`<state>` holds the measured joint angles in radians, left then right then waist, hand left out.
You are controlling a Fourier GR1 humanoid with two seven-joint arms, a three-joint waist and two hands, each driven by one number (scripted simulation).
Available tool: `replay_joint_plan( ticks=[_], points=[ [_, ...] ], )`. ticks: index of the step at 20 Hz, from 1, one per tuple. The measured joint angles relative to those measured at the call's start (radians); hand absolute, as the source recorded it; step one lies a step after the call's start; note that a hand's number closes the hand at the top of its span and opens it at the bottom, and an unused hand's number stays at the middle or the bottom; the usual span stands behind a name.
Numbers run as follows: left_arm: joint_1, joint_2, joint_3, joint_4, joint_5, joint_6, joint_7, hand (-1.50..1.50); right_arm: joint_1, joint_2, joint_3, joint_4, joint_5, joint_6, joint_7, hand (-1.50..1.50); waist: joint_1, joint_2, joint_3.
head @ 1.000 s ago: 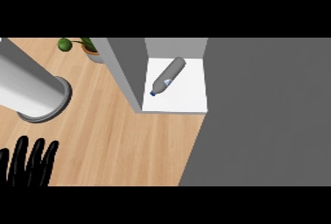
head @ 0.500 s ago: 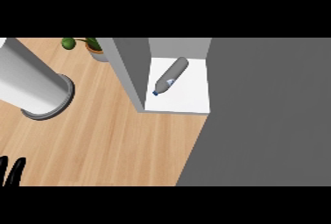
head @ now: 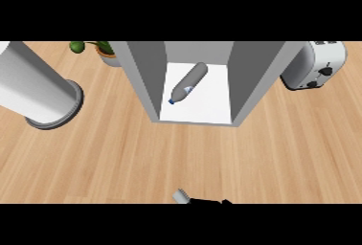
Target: Pick up the bottled water, place it into the cabinet and close the cabinet
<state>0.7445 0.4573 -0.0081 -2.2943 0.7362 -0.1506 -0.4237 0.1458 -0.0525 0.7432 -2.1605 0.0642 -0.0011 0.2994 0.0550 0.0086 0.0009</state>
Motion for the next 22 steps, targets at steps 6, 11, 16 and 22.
replay_joint_plan(
  ticks=[6,11,16,22],
  points=[
    [0.073,0.028,0.145,0.012,0.133,-0.121,-0.003,-1.50,-0.277,0.031,-0.033,0.110,-0.130,-0.127,0.106,1.50,-0.010,-0.003,-0.001],
    [0.115,0.028,0.238,0.031,0.211,-0.201,0.004,-1.50,-0.473,0.042,-0.150,0.222,-0.279,-0.152,0.133,1.50,-0.014,-0.006,-0.003],
    [0.161,0.002,0.293,0.028,0.249,-0.264,0.020,-1.50,-0.615,0.049,-0.292,0.348,-0.419,-0.129,0.109,1.50,-0.019,-0.008,-0.002],
    [0.182,-0.014,0.368,0.041,0.308,-0.324,0.046,-1.50,-0.753,0.037,-0.472,0.533,-0.515,-0.024,0.079,1.50,-0.025,-0.009,-0.003]
  ],
)
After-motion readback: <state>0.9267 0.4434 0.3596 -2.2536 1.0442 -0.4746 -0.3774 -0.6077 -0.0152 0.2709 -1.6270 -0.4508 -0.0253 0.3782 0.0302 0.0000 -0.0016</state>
